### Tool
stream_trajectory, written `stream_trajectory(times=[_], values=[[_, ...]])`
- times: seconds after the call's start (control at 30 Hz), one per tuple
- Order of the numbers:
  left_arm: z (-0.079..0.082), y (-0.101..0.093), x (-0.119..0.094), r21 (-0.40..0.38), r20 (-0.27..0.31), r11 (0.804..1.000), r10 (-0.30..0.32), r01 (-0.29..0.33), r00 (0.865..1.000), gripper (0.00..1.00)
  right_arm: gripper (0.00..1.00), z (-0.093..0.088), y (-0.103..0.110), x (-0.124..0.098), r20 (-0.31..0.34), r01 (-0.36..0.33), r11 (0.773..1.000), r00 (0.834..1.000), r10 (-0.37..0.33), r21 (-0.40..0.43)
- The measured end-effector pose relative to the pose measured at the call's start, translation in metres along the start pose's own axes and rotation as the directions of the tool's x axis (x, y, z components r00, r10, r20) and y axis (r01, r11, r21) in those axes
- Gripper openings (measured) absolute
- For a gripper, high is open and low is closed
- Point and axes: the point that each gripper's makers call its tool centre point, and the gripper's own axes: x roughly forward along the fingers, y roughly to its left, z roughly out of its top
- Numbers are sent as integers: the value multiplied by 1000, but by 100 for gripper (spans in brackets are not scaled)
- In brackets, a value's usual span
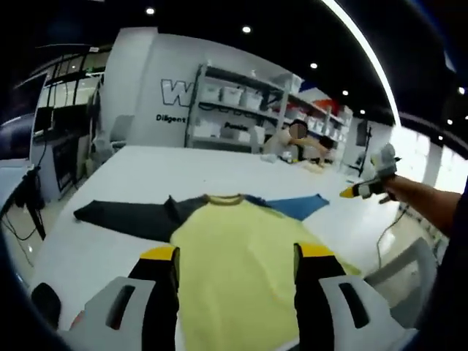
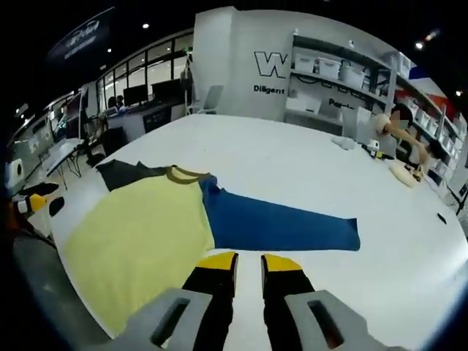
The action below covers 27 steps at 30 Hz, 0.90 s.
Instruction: Fold the garment on the visible template until the final outline fits inside the template.
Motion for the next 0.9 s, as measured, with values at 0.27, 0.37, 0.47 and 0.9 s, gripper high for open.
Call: stream_trajectory(times=[0.27,0.37,0.47,0.9], values=[[5,5,-4,-1,41,1000,26,-26,999,56,10,18,-46,17,64,96,994,993,-99,41],[5,4,-5,14,40,999,33,-34,999,55,10,19,-68,23,79,143,987,986,-149,71],[8,2,-7,23,57,999,36,-37,998,55,10,20,-80,26,93,166,983,981,-172,72],[16,-9,-13,41,100,999,15,-20,995,53,10,-16,-167,58,11,321,934,945,-327,154]])
